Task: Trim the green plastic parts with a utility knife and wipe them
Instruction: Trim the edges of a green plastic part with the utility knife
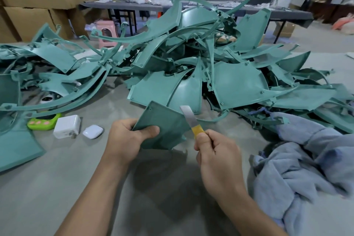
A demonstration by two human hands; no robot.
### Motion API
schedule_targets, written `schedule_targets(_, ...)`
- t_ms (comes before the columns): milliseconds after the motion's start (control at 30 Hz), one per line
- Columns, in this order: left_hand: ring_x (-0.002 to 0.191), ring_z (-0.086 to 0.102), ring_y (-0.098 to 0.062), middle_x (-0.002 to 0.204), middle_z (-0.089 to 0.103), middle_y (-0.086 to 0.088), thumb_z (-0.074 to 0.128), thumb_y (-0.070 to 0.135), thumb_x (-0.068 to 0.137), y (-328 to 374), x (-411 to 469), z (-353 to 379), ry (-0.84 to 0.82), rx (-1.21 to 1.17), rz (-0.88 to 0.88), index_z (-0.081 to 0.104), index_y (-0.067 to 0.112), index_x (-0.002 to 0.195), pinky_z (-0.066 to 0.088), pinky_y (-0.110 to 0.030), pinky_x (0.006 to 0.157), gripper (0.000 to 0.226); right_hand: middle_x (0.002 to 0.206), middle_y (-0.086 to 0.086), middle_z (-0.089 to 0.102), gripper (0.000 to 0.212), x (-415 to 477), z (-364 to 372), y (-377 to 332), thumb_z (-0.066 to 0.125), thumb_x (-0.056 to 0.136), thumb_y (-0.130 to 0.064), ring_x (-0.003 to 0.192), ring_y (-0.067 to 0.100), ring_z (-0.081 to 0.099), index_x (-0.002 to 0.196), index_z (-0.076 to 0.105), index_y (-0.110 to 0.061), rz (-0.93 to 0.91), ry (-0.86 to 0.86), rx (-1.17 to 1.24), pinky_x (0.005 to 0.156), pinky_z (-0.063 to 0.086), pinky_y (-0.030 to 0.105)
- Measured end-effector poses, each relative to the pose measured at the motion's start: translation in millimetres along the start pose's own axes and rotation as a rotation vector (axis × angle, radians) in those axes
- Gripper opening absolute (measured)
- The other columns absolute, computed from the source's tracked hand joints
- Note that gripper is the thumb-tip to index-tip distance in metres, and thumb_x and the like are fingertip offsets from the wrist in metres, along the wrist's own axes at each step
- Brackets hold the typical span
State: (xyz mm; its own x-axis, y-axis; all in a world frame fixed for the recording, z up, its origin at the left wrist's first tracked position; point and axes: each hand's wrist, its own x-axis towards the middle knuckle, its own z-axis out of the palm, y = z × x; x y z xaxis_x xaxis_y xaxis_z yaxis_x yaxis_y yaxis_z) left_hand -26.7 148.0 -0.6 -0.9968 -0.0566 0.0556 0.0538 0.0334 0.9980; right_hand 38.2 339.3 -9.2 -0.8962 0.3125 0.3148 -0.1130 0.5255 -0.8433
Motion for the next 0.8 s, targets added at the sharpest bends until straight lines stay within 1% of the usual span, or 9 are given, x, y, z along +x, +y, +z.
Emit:
schedule_targets(67,0.069,0.076,-0.021,0.080,0.079,-0.006,0.079,-0.003,0.077,-0.2,0.2,-1.0,0.015,-0.063,-0.041,0.084,0.026,0.073,0.057,-0.024,0.055,0.030,0.055,0.000,0.057,0.042,5.0,-9.7,5.3,0.048,0.101,-0.037,0.057,0.021,0.053,0.067,0.056,-0.015,0.079,0.060,-0.178,0.056,0.043,0.041)
schedule_targets(167,0.066,0.076,-0.018,0.078,0.079,-0.003,0.080,-0.004,0.076,0.0,2.5,0.1,0.029,-0.057,-0.060,0.083,0.027,0.067,0.059,-0.025,0.056,0.032,0.059,0.000,0.057,0.040,15.9,-25.4,13.2,0.051,0.102,-0.031,0.065,0.030,0.054,0.068,0.058,-0.012,0.163,0.145,-0.334,0.061,0.040,0.042)
schedule_targets(267,0.064,0.075,-0.018,0.078,0.079,-0.005,0.080,-0.005,0.074,1.0,3.8,0.1,0.031,-0.068,-0.070,0.082,0.024,0.065,0.057,-0.025,0.053,0.031,0.052,0.000,0.052,0.040,16.0,-22.7,10.0,0.054,0.101,-0.028,0.052,0.018,0.048,0.064,0.055,-0.012,-0.019,0.126,-0.127,0.055,0.039,0.041)
schedule_targets(333,0.063,0.075,-0.018,0.077,0.079,-0.005,0.080,-0.005,0.073,0.2,2.9,0.2,0.025,-0.085,-0.067,0.083,0.024,0.067,0.055,-0.022,0.051,0.030,0.055,0.001,0.054,0.039,14.3,-17.8,9.8,0.052,0.098,-0.031,0.050,0.015,0.046,0.063,0.054,-0.012,-0.105,0.068,-0.119,0.054,0.037,0.033)
schedule_targets(400,0.062,0.075,-0.019,0.076,0.078,-0.005,0.080,-0.003,0.074,-2.4,2.9,-1.6,0.045,-0.086,-0.074,0.083,0.024,0.067,0.055,-0.024,0.050,0.027,0.055,0.002,0.053,0.043,23.3,-22.9,20.7,0.053,0.099,-0.032,0.055,0.014,0.050,0.060,0.051,-0.013,-0.019,0.054,-0.262,0.056,0.033,0.034)
schedule_targets(500,0.067,0.076,-0.030,0.079,0.078,-0.011,0.081,0.001,0.069,-3.9,3.8,-9.7,0.084,-0.122,-0.133,0.083,0.019,0.072,0.061,-0.038,0.062,0.018,0.058,0.006,0.051,0.051,39.6,-42.0,35.1,0.055,0.100,-0.030,0.068,0.036,0.054,0.053,0.042,-0.015,0.244,0.036,-0.418,0.061,0.036,0.039)
schedule_targets(633,0.070,0.074,-0.043,0.084,0.077,-0.022,0.080,0.008,0.047,-3.8,5.8,-24.2,0.093,-0.187,-0.223,0.081,0.008,0.077,0.061,-0.058,0.073,0.031,0.047,-0.004,0.045,0.033,38.1,-38.6,29.3,0.058,0.092,-0.029,0.052,0.020,0.042,0.063,0.055,-0.014,0.070,0.079,-0.101,0.053,0.038,0.041)
schedule_targets(733,0.069,0.074,-0.041,0.085,0.077,-0.023,0.079,0.014,0.046,-7.0,8.3,-32.0,0.116,-0.171,-0.233,0.081,0.006,0.081,0.061,-0.051,0.074,0.037,0.046,-0.006,0.043,0.026,27.2,-26.6,21.5,0.053,0.085,-0.037,0.046,0.011,0.037,0.068,0.060,-0.018,0.003,-0.018,0.100,0.046,0.030,0.037)
schedule_targets(800,0.067,0.074,-0.040,0.084,0.076,-0.024,0.081,0.015,0.043,-8.9,9.1,-33.9,0.105,-0.140,-0.231,0.081,0.006,0.082,0.061,-0.049,0.068,0.041,0.046,-0.005,0.047,0.028,24.0,-23.2,22.5,0.052,0.086,-0.038,0.044,0.009,0.039,0.069,0.060,-0.017,0.013,-0.080,-0.010,0.046,0.031,0.033)
